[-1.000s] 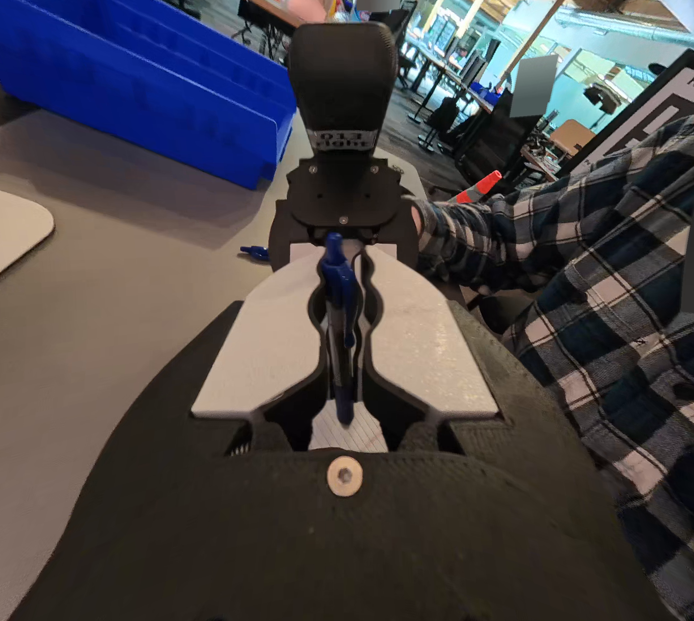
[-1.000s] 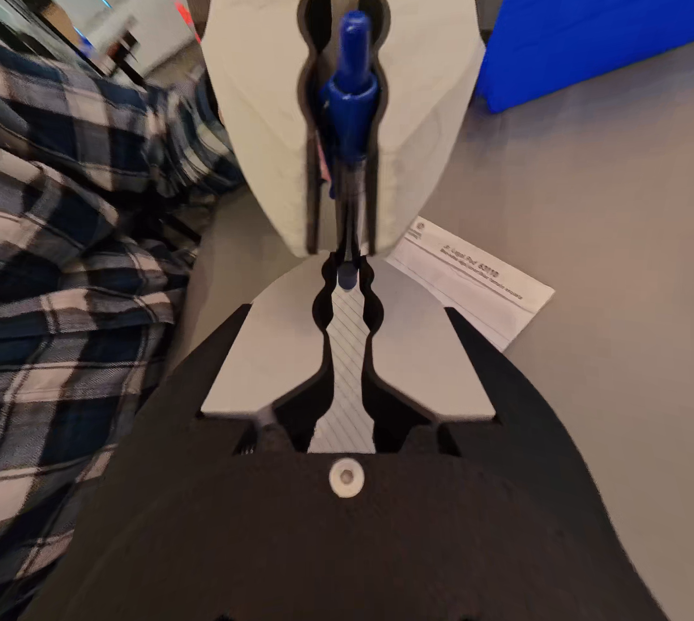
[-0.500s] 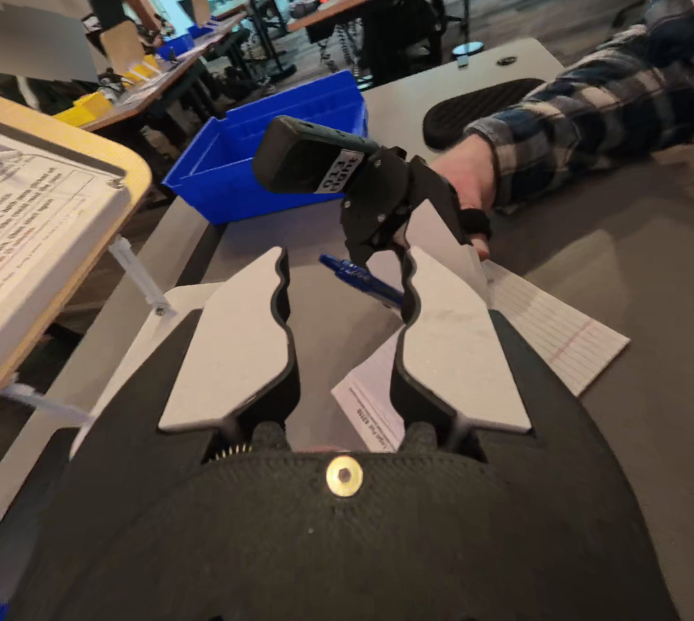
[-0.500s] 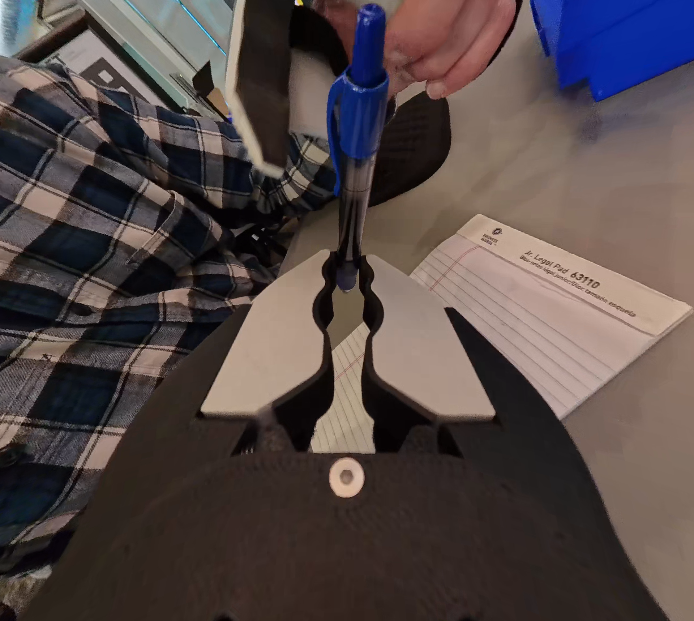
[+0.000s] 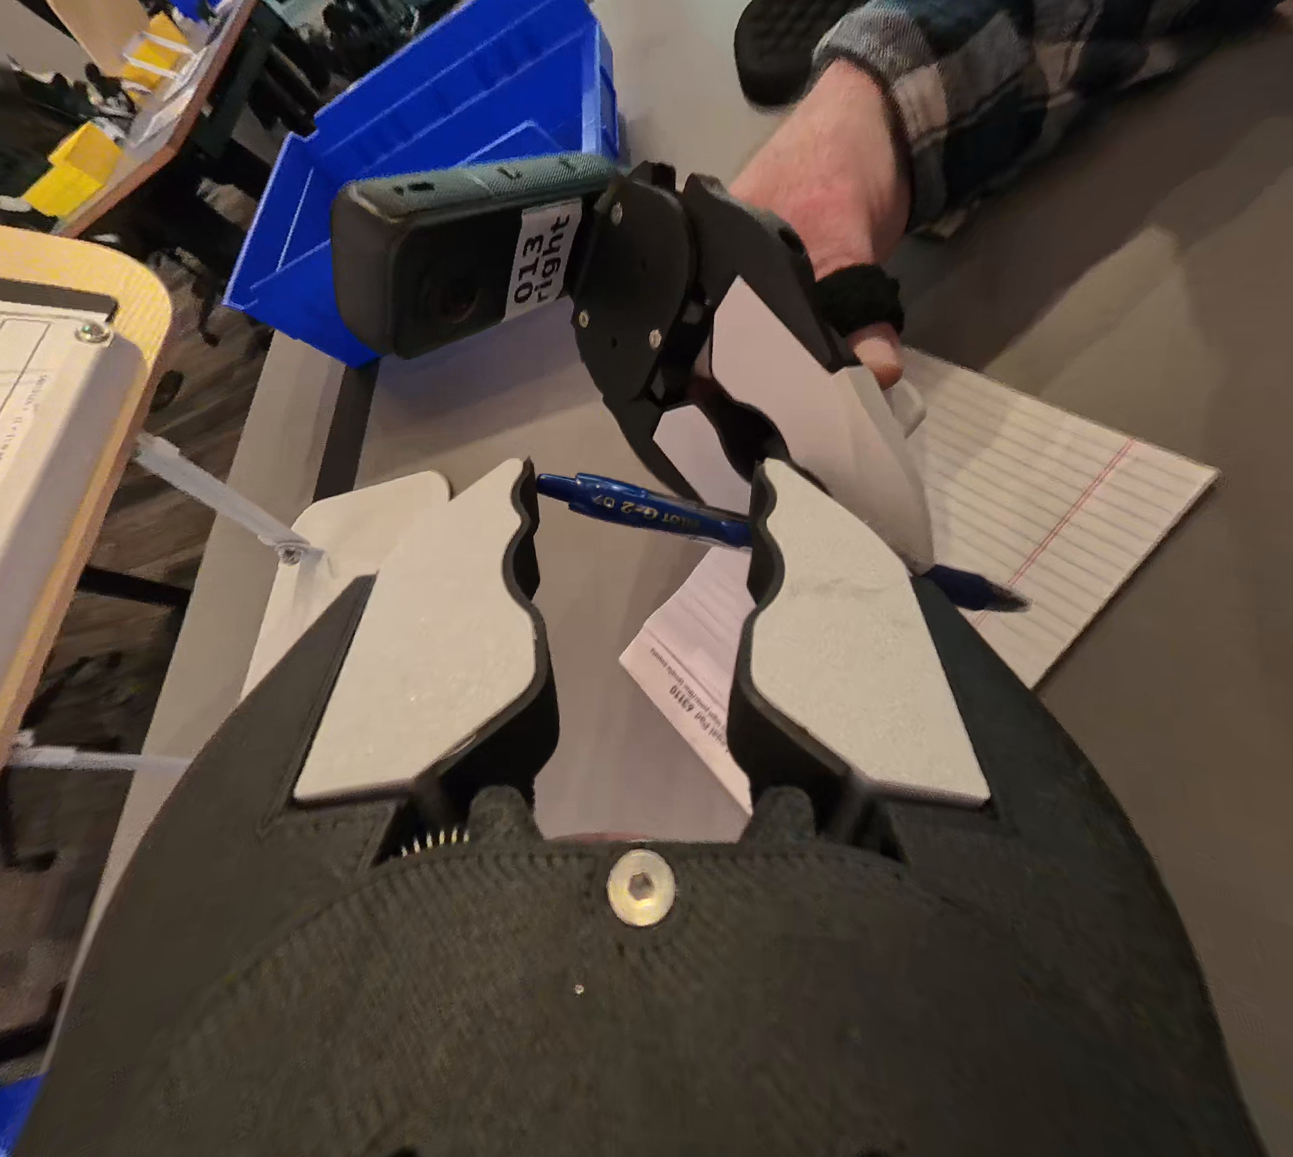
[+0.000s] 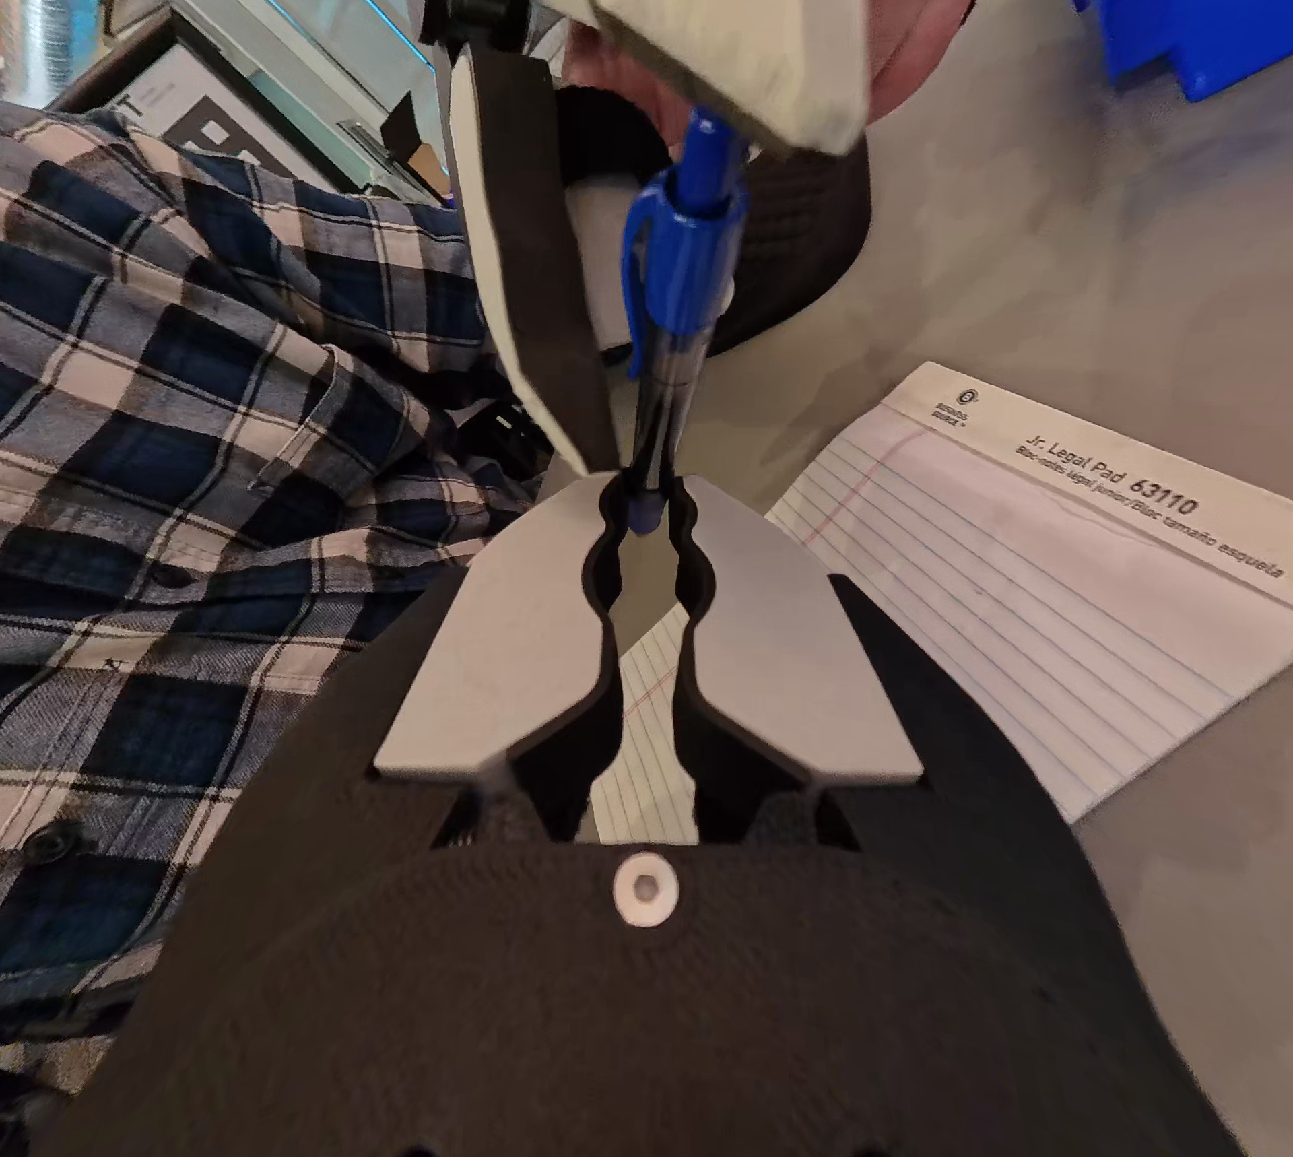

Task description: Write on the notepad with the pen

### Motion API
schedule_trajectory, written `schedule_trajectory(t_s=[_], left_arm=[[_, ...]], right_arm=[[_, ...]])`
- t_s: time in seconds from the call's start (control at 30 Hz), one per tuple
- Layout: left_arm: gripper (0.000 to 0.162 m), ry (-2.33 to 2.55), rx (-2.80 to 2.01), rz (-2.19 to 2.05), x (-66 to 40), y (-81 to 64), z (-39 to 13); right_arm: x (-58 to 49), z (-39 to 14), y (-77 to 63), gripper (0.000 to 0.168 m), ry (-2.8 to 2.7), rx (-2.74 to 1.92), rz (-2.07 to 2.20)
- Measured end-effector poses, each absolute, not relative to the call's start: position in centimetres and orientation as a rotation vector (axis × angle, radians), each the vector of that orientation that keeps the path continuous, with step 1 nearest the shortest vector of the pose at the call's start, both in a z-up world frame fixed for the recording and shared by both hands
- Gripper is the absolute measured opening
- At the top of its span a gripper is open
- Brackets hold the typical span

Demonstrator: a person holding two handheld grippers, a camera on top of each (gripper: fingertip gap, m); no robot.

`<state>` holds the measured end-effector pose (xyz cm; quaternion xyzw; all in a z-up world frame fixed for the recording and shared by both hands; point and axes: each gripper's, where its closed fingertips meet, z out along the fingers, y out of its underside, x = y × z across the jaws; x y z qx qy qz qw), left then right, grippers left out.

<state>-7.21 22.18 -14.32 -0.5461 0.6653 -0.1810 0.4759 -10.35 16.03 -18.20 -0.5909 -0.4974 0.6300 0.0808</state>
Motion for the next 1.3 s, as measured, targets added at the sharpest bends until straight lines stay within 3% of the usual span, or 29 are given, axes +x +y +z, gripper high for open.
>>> schedule_trajectory(t_s=[0.1,0.23,0.33,0.43,0.53,0.77,0.83,0.9,1.1,1.2,1.3], left_arm=[[0.056,1.641,-1.341,-0.437,-7.1,22.1,-14.8],[0.039,1.662,-1.343,-0.423,-7.3,22.0,-15.0],[0.038,1.663,-1.34,-0.418,-7.4,22.0,-15.0],[0.041,1.589,-1.351,-0.425,-7.7,22.8,-14.1],[0.055,1.475,-1.424,-0.491,-8.3,24.0,-12.9],[0.052,1.381,-1.613,-0.903,-6.9,23.2,-14.3],[0.041,1.377,-1.653,-1.018,-6.1,22.6,-15.0],[0.017,1.364,-1.634,-1.174,-5.4,21.6,-14.7],[0.01,1.287,-1.674,-1.393,-5.3,21.1,-14.1],[0.01,1.252,-1.679,-1.471,-5.3,20.9,-13.1],[0.01,1.279,-1.716,-1.473,-5.1,20.6,-13.3]], right_arm=[[-10.4,-18.6,16.1,0.011,-1.487,-1.795,1.872],[-10.7,-18.9,15.8,0.011,-1.502,-1.805,1.857],[-10.9,-18.8,15.9,0.011,-1.492,-1.807,1.859],[-10.7,-18.0,16.6,0.012,-1.44,-1.776,1.883],[-10.1,-17.7,17.7,0.012,-1.406,-1.774,1.839],[-9.9,-18.2,18.6,0.012,-1.458,-1.793,1.631],[-10.0,-18.3,18.6,0.011,-1.487,-1.803,1.565],[-10.0,-18.5,18.6,0.011,-1.507,-1.805,1.515],[-9.9,-18.5,18.9,0.012,-1.487,-1.81,1.525],[-9.6,-19.0,18.3,0.031,-1.548,-1.828,1.535],[-10.0,-19.9,17.1,0.034,-1.623,-1.846,1.547]])
